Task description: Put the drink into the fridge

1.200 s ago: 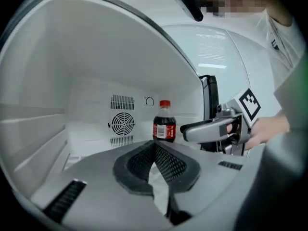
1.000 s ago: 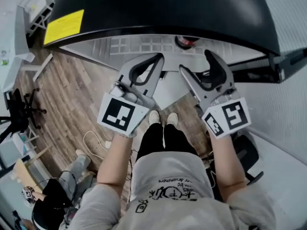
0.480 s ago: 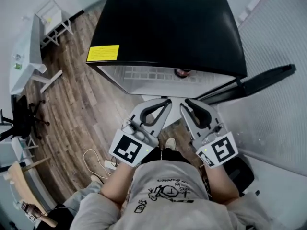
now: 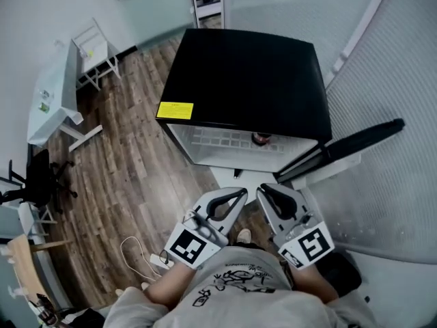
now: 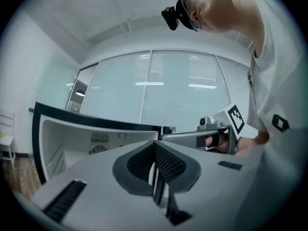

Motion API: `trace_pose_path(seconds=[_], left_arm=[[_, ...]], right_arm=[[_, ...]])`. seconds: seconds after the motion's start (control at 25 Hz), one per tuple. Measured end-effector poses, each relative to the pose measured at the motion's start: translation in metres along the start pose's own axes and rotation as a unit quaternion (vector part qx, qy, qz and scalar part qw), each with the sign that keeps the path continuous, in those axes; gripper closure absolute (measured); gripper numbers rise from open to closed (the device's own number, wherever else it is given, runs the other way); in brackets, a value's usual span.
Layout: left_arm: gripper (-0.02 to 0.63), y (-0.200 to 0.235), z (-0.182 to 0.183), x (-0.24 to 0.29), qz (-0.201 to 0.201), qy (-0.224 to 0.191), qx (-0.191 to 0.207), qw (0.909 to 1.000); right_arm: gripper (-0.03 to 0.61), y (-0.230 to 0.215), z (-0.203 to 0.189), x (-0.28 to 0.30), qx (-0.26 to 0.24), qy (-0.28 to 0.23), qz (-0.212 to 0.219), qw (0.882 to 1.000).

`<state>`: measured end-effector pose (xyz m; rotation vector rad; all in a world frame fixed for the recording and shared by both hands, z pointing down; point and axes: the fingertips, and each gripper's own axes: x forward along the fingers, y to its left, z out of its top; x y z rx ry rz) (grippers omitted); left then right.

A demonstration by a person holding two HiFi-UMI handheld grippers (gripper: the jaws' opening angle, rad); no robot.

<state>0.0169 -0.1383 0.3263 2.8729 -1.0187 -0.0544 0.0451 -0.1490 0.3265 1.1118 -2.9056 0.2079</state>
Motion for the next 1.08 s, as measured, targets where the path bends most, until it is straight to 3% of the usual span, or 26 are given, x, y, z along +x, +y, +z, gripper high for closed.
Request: trace_pose_path(seconds=[0.52,1.08], left_arm=[[0.612,-0.016,0.01,-0.008,-0.006,-0.002,-0.006,1.0],[0.612,-0.016,0.016,-0.004,-0.005,-0.01,-0.008,0.9999]], right_arm=[[0.538,0.024,0.015,-0.014,-0.014,-0.005,0.01,1.0],[0.541,0.009,0.017,-0.017,-0.02,-0.005,-0.006,1.0]])
